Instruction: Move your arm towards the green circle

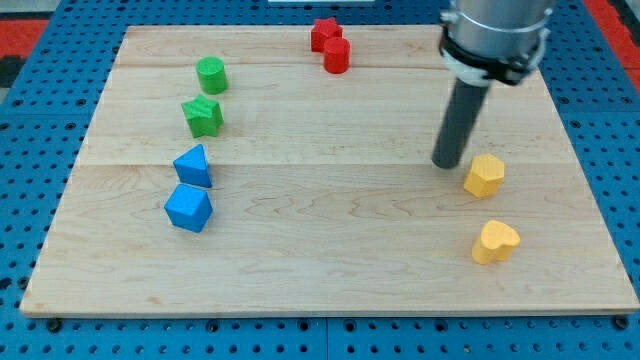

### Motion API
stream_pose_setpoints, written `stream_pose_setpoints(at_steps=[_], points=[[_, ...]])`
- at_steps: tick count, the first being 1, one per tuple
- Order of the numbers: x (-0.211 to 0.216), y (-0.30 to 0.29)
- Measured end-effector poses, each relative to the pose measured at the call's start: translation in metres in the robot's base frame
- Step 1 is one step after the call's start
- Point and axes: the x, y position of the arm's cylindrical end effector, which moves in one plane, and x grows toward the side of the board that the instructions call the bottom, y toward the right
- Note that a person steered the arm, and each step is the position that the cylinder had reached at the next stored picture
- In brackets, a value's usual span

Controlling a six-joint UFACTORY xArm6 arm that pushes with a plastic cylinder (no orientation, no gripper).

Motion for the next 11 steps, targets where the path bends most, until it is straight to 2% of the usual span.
stream_pose_setpoints(at_steps=[1,2,3,5,8,9,10,11], points=[[-0.061,-0.028],[-0.084,-0.069],[-0.081,-0.143],[-0.079,-0.154],[-0.079,-0.232],[-0.101,-0.237],[-0.11,-0.216],[-0.154,-0.233]])
